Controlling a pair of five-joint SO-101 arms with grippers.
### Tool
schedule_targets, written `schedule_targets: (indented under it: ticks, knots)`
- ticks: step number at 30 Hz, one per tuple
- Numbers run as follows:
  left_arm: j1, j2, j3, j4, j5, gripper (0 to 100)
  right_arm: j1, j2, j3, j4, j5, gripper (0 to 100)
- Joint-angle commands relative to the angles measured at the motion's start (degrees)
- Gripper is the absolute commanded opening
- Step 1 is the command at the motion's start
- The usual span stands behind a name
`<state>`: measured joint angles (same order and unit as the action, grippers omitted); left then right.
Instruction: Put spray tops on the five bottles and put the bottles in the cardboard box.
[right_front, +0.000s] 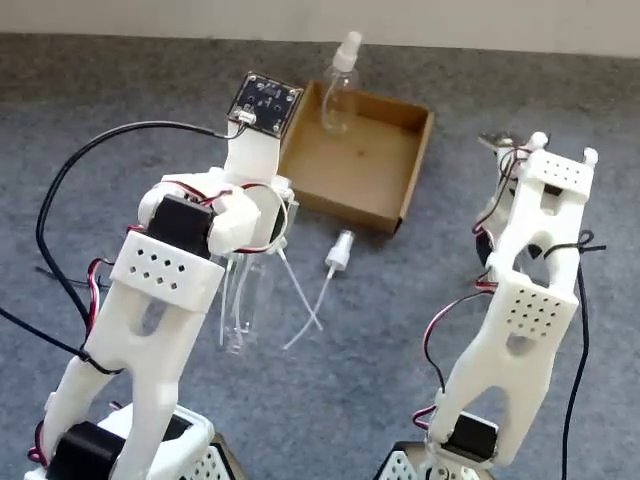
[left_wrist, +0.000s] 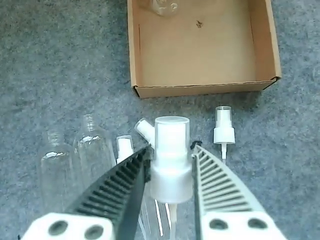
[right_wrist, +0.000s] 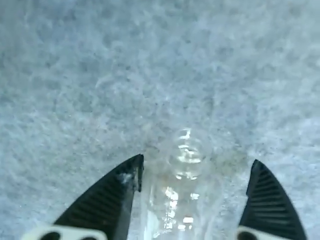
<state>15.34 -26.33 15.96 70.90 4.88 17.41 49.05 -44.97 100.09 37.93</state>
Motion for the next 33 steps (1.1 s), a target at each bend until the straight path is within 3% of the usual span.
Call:
schedule_targets:
  ticks: [1,9,17,33]
  knots:
    - [-0.7,-1.6,-0.1,0.1,-0.4,8,2.4,-1.6,-0.2,1.2,-1.3,27.1]
    - [-0.8,-1.6,0.0,0.1,-0.4,8,2.3,-16.8,13.3,0.5,-0.2,27.1]
    - [-0.8,-2.1,4.7,-1.1,-0.4,8,0.7,-27.2,37.0,-17.0,-2.0,27.3]
    - [-0.8,-2.1,5.7,-1.9,-0.4,8,-0.2,-19.8,30.9,-21.1,-5.0,27.0]
